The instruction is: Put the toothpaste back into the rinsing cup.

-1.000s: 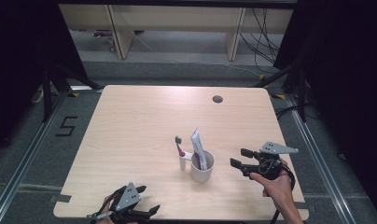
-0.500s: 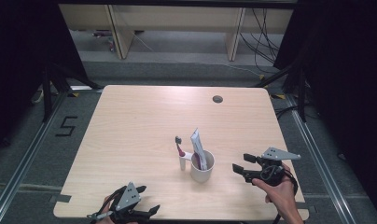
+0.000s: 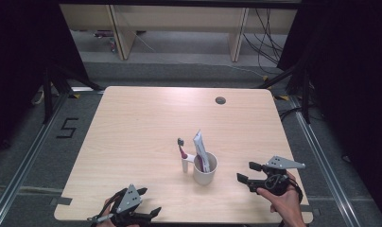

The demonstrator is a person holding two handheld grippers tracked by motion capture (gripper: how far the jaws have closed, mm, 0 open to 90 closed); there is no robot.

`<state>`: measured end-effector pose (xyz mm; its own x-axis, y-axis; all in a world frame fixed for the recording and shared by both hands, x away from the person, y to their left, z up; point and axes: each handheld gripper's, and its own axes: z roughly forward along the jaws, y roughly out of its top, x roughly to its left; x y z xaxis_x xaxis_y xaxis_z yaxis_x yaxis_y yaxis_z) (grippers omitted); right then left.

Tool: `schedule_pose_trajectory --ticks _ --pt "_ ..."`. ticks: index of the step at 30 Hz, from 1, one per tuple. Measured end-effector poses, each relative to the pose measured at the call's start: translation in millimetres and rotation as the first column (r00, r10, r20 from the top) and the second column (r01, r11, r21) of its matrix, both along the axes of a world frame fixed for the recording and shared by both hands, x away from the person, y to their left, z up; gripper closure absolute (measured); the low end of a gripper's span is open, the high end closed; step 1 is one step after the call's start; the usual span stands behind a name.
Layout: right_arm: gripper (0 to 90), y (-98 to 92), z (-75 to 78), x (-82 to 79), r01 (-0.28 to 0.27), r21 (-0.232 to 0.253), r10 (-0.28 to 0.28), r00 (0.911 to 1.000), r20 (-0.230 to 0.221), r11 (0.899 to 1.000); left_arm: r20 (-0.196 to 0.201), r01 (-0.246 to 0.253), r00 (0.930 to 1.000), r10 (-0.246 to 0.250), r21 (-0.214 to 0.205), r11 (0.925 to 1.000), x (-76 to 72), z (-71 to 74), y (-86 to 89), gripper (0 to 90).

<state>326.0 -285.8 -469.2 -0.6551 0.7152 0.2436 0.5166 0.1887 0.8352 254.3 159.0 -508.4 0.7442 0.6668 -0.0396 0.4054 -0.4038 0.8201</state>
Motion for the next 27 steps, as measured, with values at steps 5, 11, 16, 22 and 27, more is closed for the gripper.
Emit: schedule_pose_trajectory --ticks 5,11,16,22,27 --pt "23.4 -2.7 -4.0 -5.0 -0.005 -0.015 0.005 0.9999 0.009 1.000 0.001 -0.009 1.0000 0.009 -0.006 0.9999 0.2 -0.6 1.2 19.9" --pt "22.8 -5.8 -6.7 -10.4 -0.002 -0.035 0.002 1.0000 0.003 0.999 -0.002 -0.009 1.0000 0.009 0.004 1.0000 -0.3 0.2 2.2 19.9" --pt "22.3 -4.9 -10.6 -15.5 0.000 -0.040 0.000 1.0000 -0.010 0.999 0.000 -0.012 0.9999 0.012 0.007 0.9999 0.3 0.3 2.3 19.9" --pt "22.0 -8.2 -15.0 -19.9 0.002 -0.044 -0.003 0.9998 -0.021 0.999 0.002 -0.004 1.0000 0.004 0.031 0.9995 0.8 0.9 4.3 19.9" --pt "22.0 -11.3 -16.3 -20.9 -0.001 -0.050 0.001 1.0000 0.002 0.999 0.002 -0.014 0.9999 0.014 0.012 0.9998 0.8 0.8 3.8 19.9"
